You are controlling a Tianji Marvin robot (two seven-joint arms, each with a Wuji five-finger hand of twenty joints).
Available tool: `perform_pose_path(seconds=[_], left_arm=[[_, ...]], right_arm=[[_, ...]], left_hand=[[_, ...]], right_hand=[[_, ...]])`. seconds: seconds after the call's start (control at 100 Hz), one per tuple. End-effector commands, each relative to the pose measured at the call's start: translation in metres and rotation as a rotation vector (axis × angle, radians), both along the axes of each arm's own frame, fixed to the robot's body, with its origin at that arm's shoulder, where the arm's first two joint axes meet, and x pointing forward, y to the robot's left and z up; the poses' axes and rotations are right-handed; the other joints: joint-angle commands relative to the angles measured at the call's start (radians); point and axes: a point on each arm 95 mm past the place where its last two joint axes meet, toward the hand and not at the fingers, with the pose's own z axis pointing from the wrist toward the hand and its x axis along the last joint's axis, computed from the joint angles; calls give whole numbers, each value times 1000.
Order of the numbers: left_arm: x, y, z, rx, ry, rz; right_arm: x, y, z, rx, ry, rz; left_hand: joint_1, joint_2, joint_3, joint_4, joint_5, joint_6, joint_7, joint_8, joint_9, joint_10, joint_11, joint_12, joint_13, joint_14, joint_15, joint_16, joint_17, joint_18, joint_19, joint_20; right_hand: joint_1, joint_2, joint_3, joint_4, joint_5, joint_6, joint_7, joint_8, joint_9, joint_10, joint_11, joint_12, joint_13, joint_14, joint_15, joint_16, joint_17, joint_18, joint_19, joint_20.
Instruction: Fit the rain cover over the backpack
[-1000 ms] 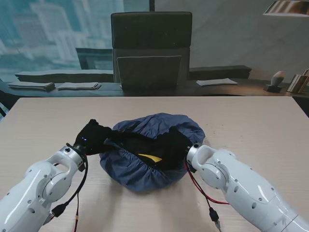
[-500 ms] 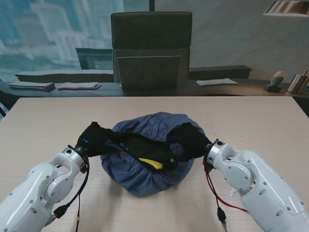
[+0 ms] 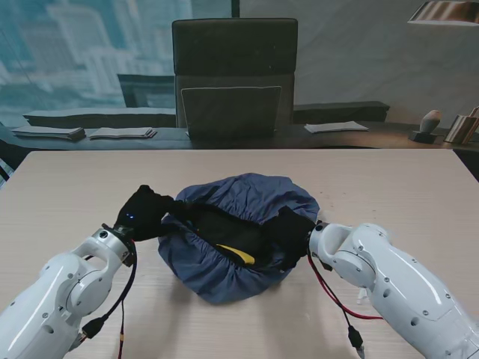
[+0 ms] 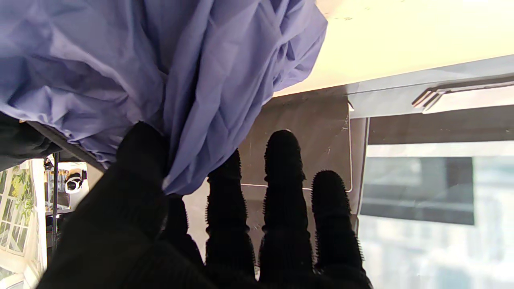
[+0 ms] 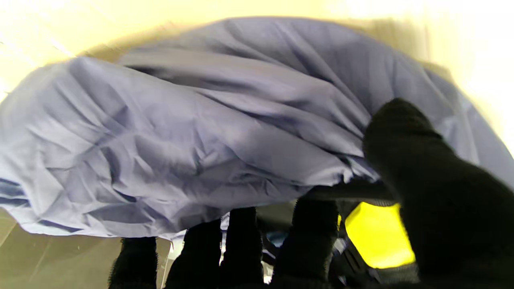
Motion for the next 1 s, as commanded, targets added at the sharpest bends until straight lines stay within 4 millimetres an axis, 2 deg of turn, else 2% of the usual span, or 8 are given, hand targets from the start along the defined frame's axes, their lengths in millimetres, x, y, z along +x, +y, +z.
perform_pose_path(seconds=[0.0,0.11,0.19,0.26,0.46,0.71,0.86,0.99], left_arm=[[-2,2,3,9,-2,3],[-4,9,6,36,-22,17],[-4,14,8,46,-33,33],[-5,18,10,69,-40,44],[-9,31,19,91,-61,103],[-5,31,37,66,-122,100],[2,20,49,40,-165,45],[6,17,56,35,-173,28]], right_arm=[[3,-11,-6,-78,-21,-11],[5,-16,-6,-106,-77,-15],[8,-19,-1,-67,-155,5],[10,-22,8,-15,-242,36],[14,-32,39,171,-532,100],[14,-25,75,507,-852,44],[8,-6,83,790,-693,-40],[7,-3,85,788,-493,4]], left_hand=[[23,-5,58,-30,33,6,38,-4,21,-15,-8,5,23,2,-8,-17,-5,-27,-14,-9],[22,-7,62,-30,34,11,39,-5,24,-15,-7,6,24,2,-8,-17,-3,-43,-20,-12],[25,-11,69,-29,38,23,41,-8,28,-9,-7,5,23,5,-8,-18,-3,-64,-30,-18],[25,-12,74,-30,38,30,41,-11,28,-11,-8,5,22,2,-10,-20,-1,-83,-40,-24],[36,-29,96,-26,55,70,48,-29,36,17,-4,-3,28,17,-17,-26,6,-88,-47,-30],[35,-36,108,-27,67,86,42,-51,40,24,-14,-16,27,24,-29,-32,6,-88,-47,-31],[31,-37,114,-29,69,79,41,-64,42,21,-15,-24,32,18,-35,-37,10,-91,-49,-33],[32,-42,125,-32,72,82,44,-87,48,21,-22,-38,36,20,-44,-46,22,-95,-60,-40]], right_hand=[[-65,-3,-29,-4,92,65,72,53,-3,-14,7,-18,-42,-7,-17,-11,-15,10,-27,17],[-116,-8,-3,-18,256,108,189,160,104,16,24,-5,2,11,14,-2,-8,21,21,32],[-56,-78,16,-193,393,89,331,159,218,31,43,12,61,22,59,18,-2,34,124,10],[24,-138,53,-222,500,52,469,139,321,36,68,26,131,25,117,49,6,41,234,-19],[55,-119,110,-204,612,73,509,141,446,52,107,43,249,43,218,99,57,54,426,-75],[-9,100,73,-99,671,143,466,192,485,70,170,68,281,55,316,146,42,48,494,-71],[-58,213,36,17,698,155,401,415,506,66,174,66,275,48,314,146,38,35,497,-68],[-41,236,-33,20,712,216,428,468,494,85,160,61,248,52,286,134,22,24,450,-82]])
